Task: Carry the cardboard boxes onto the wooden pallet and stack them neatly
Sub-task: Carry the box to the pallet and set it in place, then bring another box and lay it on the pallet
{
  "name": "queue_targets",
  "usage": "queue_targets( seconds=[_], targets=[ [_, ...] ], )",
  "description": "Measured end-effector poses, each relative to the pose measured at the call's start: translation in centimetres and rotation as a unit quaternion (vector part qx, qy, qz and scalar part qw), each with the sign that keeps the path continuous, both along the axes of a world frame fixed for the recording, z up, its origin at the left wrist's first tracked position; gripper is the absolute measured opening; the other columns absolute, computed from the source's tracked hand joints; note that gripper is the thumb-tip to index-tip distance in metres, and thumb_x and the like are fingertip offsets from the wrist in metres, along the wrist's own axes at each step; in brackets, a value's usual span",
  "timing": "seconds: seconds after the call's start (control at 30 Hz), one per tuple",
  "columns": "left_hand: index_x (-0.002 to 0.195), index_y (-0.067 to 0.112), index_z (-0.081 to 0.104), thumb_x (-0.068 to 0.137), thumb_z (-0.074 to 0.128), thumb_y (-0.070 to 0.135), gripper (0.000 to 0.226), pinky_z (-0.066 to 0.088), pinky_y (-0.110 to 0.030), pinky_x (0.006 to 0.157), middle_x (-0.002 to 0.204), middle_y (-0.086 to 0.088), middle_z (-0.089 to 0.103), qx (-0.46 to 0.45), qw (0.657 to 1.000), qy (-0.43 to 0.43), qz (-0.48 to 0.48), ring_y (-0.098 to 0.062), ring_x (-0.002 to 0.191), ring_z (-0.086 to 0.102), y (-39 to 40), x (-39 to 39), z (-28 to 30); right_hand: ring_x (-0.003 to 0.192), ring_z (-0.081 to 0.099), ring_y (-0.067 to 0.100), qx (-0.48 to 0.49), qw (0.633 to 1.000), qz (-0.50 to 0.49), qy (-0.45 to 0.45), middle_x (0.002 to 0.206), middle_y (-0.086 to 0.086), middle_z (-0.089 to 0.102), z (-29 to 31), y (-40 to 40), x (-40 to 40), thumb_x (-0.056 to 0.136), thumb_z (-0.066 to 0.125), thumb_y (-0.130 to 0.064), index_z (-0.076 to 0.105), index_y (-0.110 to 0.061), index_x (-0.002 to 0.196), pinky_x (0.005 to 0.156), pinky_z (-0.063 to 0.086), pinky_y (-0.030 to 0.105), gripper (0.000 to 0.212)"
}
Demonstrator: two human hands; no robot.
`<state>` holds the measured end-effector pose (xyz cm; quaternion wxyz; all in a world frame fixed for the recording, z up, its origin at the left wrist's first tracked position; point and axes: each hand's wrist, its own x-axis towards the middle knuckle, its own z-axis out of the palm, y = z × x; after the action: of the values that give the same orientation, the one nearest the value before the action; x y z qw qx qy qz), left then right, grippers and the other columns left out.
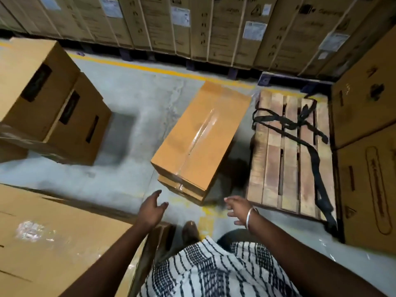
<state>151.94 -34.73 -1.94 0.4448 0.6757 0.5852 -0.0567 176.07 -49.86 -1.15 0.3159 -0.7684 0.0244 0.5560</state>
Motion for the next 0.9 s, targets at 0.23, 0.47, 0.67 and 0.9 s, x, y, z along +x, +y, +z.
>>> queue_targets(
  seconds=[0.23, 0.47, 0.67, 0.9],
  targets=[
    [0.144, 0.022, 0.037, 0.092, 0.057, 0.036, 0.058, 0.043, -0.046, 0.102, 0.144, -0.005, 0.05, 0.073, 0.996, 0.044, -0.002, -0.031, 0.13, 0.047, 11.0, 7.3, -1.0, 0.086, 0.052, 0.019, 0.011, 1.0, 0.003, -0.007, 0.096, 0.008, 0.057, -4.1, 10.4, 4.0, 0.092, 0.064, -0.022, 0.057, -0.016, 0.091, 0.08, 0.039, 0.031, 0.01],
    [0.153, 0.011, 0.024, 0.092, 0.05, 0.019, 0.067, 0.033, -0.047, 0.112, 0.154, -0.015, 0.037, 0.003, 0.986, 0.116, 0.119, -0.034, 0.139, 0.037, 18.4, 12.4, -5.4, 0.103, 0.06, 0.025, 0.016, 0.999, -0.026, 0.025, 0.109, 0.005, 0.064, -9.2, 17.0, 9.2, 0.082, 0.074, -0.013, 0.056, -0.002, 0.117, 0.083, 0.039, 0.027, 0.041],
    [0.144, 0.023, 0.037, 0.056, 0.067, 0.058, 0.099, 0.046, -0.052, 0.101, 0.129, -0.009, 0.062, -0.109, 0.971, 0.104, 0.184, -0.034, 0.115, 0.06, 21.3, 11.7, -12.9, 0.082, 0.058, 0.01, 0.032, 0.991, -0.079, 0.103, 0.094, -0.005, 0.065, -10.7, 18.2, 12.3, 0.075, 0.08, -0.021, 0.065, -0.02, 0.1, 0.088, 0.043, 0.035, 0.029],
    [0.115, 0.025, 0.066, 0.07, 0.069, 0.049, 0.051, 0.05, -0.039, 0.091, 0.106, -0.001, 0.07, -0.126, 0.969, 0.035, 0.209, -0.024, 0.096, 0.064, 15.3, 15.8, -3.3, 0.082, 0.06, 0.02, 0.102, 0.99, -0.097, 0.016, 0.1, 0.007, 0.057, -4.8, 15.6, 16.8, 0.077, 0.076, 0.001, 0.03, -0.013, 0.116, 0.067, 0.052, 0.034, 0.062]
  ],
)
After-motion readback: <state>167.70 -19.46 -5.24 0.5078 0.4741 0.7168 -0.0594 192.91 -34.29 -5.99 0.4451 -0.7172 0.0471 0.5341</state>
